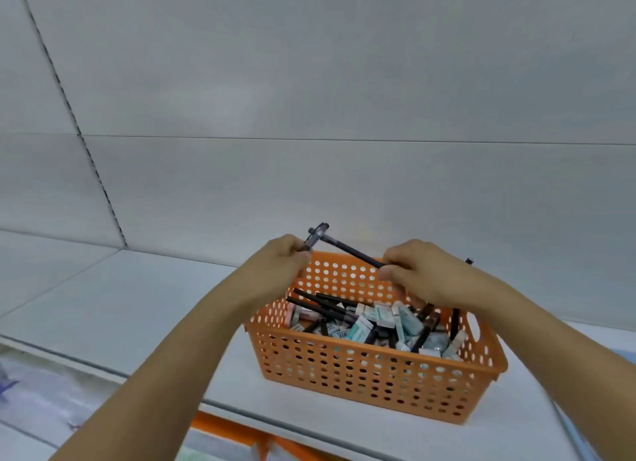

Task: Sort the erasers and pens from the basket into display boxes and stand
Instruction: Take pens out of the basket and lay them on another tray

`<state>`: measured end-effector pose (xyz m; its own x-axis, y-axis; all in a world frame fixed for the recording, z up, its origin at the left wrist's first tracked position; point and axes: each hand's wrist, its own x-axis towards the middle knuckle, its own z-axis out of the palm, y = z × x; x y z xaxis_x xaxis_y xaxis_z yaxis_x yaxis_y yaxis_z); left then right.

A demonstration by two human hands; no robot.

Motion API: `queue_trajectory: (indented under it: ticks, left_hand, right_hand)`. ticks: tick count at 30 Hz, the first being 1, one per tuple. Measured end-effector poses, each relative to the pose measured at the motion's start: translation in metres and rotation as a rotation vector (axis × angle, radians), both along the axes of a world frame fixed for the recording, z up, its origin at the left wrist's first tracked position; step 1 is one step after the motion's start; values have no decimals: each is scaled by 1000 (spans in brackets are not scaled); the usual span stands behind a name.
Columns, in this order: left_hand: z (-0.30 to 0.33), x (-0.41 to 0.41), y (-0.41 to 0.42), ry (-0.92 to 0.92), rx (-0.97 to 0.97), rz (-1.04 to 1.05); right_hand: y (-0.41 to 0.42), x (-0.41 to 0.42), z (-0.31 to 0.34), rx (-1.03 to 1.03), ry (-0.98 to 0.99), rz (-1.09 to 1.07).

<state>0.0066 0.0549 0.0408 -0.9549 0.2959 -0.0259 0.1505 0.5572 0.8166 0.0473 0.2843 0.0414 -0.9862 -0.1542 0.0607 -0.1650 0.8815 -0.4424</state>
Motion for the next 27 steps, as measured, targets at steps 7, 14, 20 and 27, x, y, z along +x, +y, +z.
queue_trajectory:
  ticks: [7, 14, 20, 27]
  left_hand:
    - [-6, 14, 29, -216, 852, 111]
    - [-11, 21, -2, -61, 912, 404]
    - [-13, 29, -6, -103, 1070, 412]
    - [-12, 32, -8, -177, 1137, 361]
  right_hand:
    - [-45, 1, 3, -374, -148, 202]
    - [-62, -52, -29, 163, -169, 163]
    - [-88, -68, -57, 305, -272, 278]
    - [-72, -52, -16, -117, -8, 233]
